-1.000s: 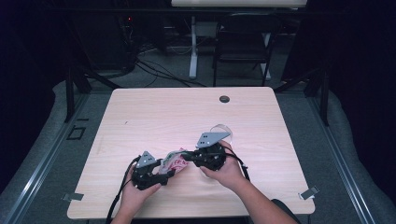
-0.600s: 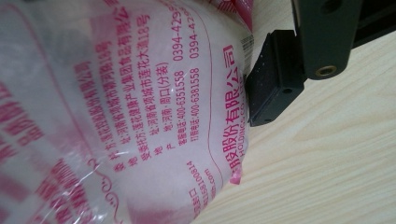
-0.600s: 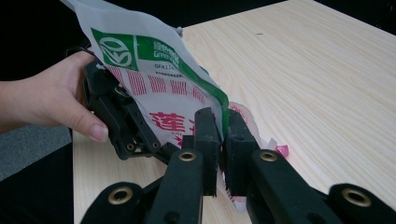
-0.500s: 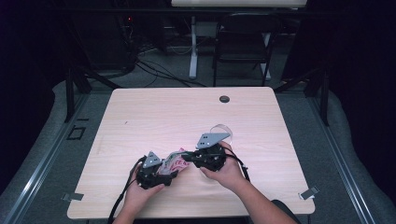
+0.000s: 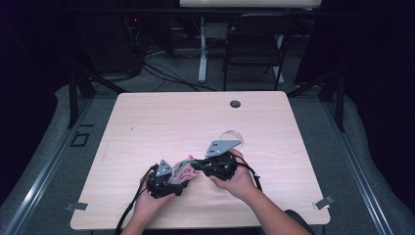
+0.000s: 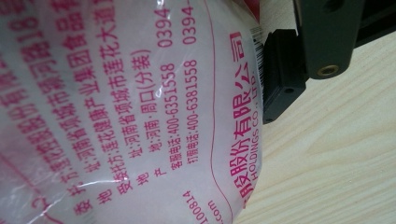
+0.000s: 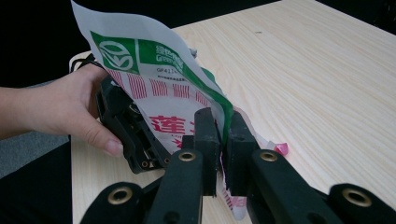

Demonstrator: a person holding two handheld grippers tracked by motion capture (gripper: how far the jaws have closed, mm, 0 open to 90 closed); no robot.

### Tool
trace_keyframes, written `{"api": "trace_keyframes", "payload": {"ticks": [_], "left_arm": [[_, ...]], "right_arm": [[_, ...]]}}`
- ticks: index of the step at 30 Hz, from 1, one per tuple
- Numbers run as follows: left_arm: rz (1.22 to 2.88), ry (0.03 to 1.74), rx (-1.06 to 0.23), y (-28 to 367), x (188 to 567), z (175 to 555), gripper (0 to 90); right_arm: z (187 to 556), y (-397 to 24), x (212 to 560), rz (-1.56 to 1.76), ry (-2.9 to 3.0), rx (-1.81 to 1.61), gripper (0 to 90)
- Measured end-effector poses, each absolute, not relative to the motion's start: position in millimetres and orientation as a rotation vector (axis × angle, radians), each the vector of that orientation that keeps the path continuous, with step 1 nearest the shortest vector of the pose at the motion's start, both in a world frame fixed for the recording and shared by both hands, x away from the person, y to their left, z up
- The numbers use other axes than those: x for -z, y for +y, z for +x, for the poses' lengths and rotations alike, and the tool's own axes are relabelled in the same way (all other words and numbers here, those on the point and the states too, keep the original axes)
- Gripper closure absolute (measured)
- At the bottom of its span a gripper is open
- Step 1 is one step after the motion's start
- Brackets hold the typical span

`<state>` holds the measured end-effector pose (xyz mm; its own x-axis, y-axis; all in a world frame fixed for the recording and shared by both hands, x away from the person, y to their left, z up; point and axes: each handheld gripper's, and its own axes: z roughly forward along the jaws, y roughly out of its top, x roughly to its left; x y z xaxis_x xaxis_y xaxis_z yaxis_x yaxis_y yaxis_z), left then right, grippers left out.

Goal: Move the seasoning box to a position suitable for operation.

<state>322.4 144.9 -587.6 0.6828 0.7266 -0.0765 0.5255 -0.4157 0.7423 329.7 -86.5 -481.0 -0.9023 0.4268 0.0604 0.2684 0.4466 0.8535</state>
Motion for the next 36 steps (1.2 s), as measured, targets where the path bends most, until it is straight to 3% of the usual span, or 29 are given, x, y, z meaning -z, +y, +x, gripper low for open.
{"api": "trace_keyframes", "payload": {"ticks": [17, 24, 36], "left_arm": [[2.179, 0.943, -0.385, 140.8, 588.4, 322.4, 25.3], [2.185, 0.966, -0.385, 139.9, 588.9, 323.0, 16.7], [2.174, 0.987, -0.386, 139.6, 589.3, 323.5, 15.2]], "right_arm": [[328.4, -86.1, 481.9, 0.616, 2.529, -1.435, 85.1], [328.1, -86.1, 482.3, 0.619, 2.529, -1.436, 84.9], [327.3, -86.2, 483.2, 0.617, 2.529, -1.424, 84.2]]}}
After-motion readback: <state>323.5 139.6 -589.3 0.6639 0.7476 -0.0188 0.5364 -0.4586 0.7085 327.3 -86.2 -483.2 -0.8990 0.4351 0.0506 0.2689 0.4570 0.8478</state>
